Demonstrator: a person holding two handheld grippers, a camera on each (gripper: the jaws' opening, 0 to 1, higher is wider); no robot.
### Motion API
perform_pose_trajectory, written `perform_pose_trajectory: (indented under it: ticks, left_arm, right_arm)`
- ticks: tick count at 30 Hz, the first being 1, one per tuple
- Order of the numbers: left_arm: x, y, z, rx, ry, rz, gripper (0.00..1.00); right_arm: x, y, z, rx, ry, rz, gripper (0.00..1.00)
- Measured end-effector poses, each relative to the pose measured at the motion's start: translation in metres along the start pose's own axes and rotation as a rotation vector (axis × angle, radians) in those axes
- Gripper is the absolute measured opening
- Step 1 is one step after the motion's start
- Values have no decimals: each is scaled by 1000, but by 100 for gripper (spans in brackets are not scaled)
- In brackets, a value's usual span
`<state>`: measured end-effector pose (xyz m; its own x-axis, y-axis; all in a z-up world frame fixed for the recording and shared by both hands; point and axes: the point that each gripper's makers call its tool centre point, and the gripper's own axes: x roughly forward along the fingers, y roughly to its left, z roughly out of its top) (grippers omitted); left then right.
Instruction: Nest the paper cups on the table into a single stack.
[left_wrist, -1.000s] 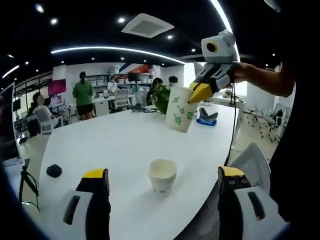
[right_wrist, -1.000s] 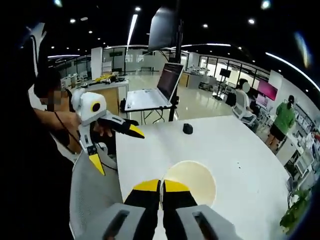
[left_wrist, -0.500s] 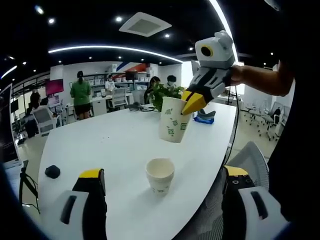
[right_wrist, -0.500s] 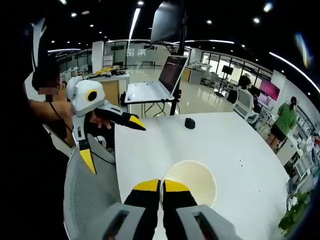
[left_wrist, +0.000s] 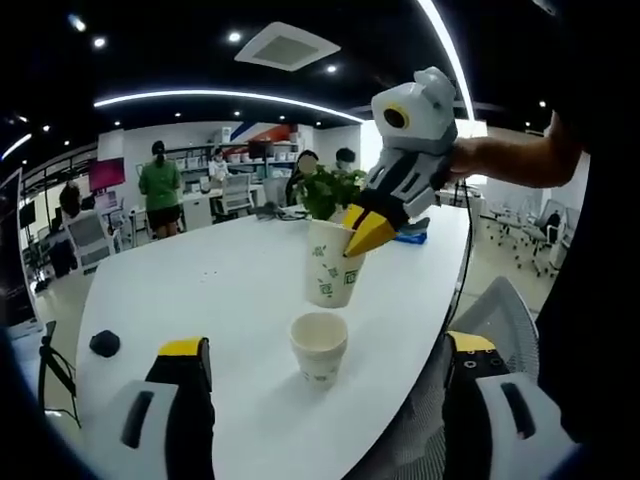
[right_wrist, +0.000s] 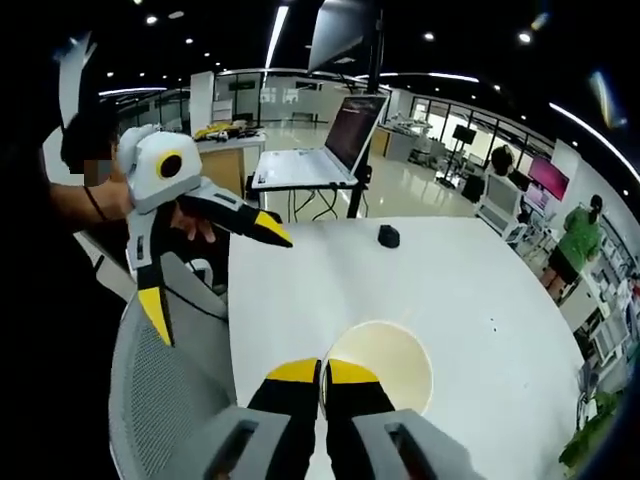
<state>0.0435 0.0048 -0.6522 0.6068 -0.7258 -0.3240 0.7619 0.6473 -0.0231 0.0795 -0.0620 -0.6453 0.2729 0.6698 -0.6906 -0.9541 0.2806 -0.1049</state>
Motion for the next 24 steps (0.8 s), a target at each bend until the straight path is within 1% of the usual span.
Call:
perform_pose_trajectory:
  ticks: [6,14,18,24]
  left_arm:
    - [0,-3,-5,6,16,-4,96]
    - [0,-3,-6,3,18,-3,95]
    - [1,-5,-7,3,21,-3,94]
    - [1,-7,-10,3,30,-7,94]
  right_arm:
    - [15,1,-9,13,10,12,0]
    - [34,2,-22,9,42,12,0]
    - [45,3,-26,32,47,24,0]
    - [60,7,-35,18,86,34,0]
